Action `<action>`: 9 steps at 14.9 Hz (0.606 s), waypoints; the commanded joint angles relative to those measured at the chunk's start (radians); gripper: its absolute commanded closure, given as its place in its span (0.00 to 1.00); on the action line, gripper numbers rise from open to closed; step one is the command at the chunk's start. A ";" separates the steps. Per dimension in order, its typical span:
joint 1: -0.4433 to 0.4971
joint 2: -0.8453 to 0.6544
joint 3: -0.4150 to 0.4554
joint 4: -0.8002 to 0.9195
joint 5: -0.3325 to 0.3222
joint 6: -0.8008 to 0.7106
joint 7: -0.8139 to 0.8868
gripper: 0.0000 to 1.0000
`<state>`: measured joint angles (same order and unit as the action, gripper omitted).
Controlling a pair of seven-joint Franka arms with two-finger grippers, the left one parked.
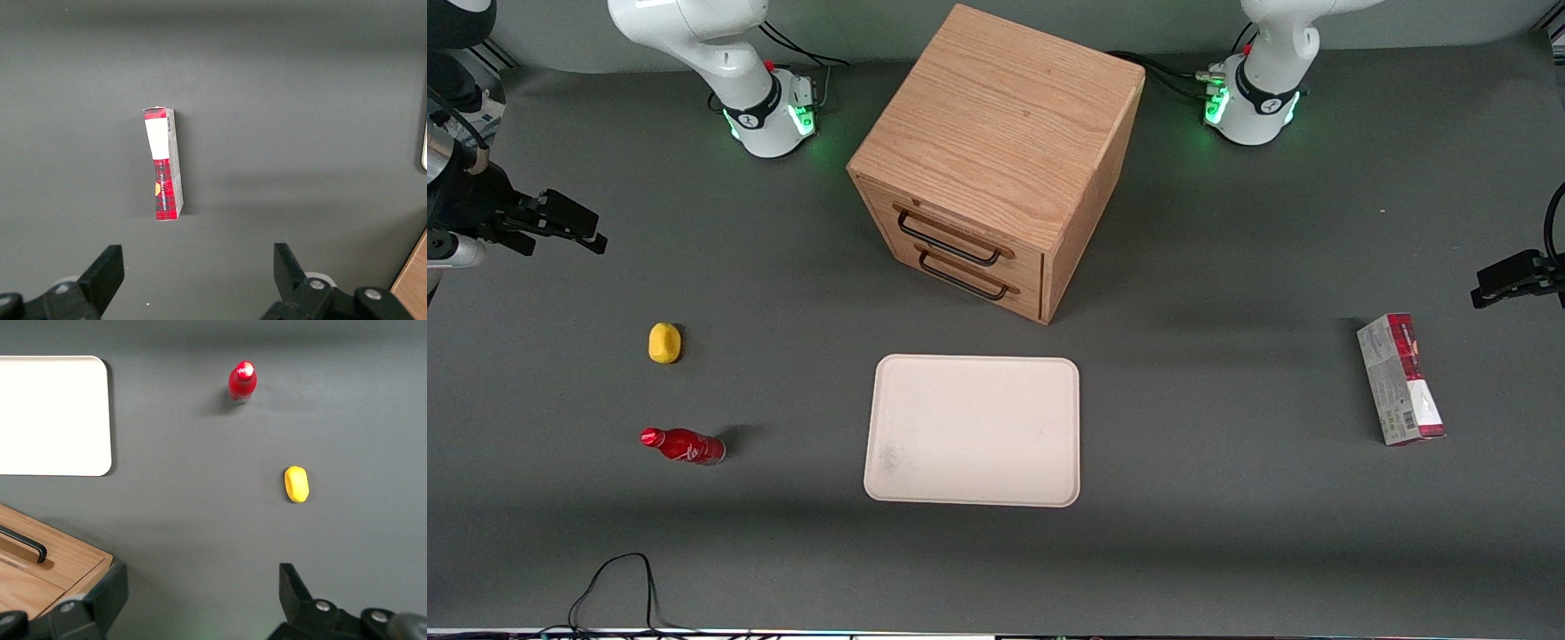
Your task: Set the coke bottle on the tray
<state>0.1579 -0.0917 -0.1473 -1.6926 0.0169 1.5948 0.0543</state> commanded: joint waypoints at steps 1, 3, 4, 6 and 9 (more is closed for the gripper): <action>-0.014 -0.020 0.017 -0.025 -0.020 0.020 0.018 0.00; -0.015 -0.019 0.017 -0.024 -0.022 0.022 0.012 0.00; -0.015 -0.017 0.017 -0.024 -0.023 0.023 0.012 0.00; -0.027 -0.013 0.025 -0.024 -0.049 0.027 0.015 0.00; -0.053 0.056 0.025 0.058 -0.055 0.071 0.004 0.00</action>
<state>0.1357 -0.0848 -0.1393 -1.6987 -0.0256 1.6413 0.0543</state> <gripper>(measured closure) 0.000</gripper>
